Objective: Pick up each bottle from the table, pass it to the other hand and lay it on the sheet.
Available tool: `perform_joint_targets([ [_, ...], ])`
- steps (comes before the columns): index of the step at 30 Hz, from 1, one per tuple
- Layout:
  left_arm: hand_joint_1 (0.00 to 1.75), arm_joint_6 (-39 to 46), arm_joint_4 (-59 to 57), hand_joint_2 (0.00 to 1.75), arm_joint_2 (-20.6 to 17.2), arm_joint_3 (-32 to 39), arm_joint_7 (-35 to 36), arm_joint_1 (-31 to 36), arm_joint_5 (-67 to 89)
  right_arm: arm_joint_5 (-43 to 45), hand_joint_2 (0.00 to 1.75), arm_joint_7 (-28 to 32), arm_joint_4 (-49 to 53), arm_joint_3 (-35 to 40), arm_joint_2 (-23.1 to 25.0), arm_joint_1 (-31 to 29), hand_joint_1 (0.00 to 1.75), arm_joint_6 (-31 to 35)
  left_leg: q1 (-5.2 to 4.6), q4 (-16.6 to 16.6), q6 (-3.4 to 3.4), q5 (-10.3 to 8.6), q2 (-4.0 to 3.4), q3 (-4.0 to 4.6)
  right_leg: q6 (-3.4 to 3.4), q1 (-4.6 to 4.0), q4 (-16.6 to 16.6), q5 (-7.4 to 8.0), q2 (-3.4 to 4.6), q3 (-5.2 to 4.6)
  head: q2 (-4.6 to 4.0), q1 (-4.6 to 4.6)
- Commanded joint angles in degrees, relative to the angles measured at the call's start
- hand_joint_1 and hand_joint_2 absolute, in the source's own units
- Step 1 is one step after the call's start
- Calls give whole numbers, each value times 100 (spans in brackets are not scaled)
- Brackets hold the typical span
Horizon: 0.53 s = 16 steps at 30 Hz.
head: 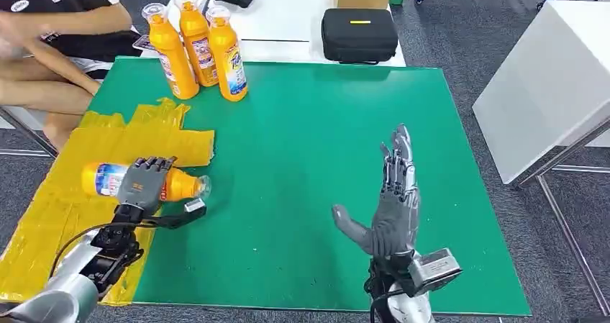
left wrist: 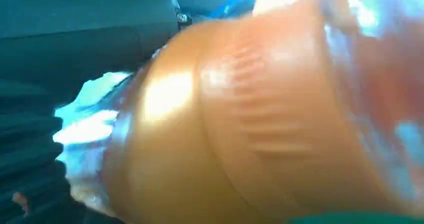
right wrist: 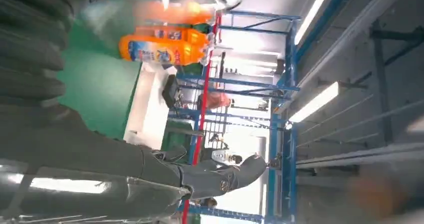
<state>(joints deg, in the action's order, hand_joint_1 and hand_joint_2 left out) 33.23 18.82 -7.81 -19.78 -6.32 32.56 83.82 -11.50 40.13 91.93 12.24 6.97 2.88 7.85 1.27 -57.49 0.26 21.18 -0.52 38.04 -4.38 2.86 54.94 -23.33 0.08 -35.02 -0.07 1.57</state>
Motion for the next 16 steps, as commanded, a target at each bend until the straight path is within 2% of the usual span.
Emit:
perform_joint_targets([
  [1,0,-682,-467,0,214,622,181,251,-98,-173,0,-13,268,51,32,191,0,183,3,-2,3,15,11,-33,33,-7,2,-17,-10,35,0,2],
  [8,0,-962,-486,0,227,769,206,250,-152,-79,0,-13,445,12,21,224,0,202,2,-6,4,16,9,-33,37,-7,6,-18,-8,34,0,0],
  [10,0,-1106,-479,0,217,833,243,230,-166,-105,0,-13,489,-56,150,263,0,127,0,2,2,6,3,-21,22,-3,-1,-7,-2,21,0,0],
  [13,0,-960,-382,0,249,1119,86,212,-370,-213,0,-27,501,-200,284,285,0,-3,3,-2,2,17,5,-40,37,-7,4,-17,-3,40,0,0],
  [15,0,-802,-317,0,354,1536,-291,238,-756,-288,0,-39,481,-301,348,289,0,-65,2,1,1,8,7,-24,27,-6,2,-10,-6,24,0,2],
  [16,0,-653,-207,0,470,1961,-912,258,-1227,-321,0,-57,461,-353,374,292,0,-128,4,-1,2,15,12,-39,37,-9,2,-18,-10,40,0,0],
])
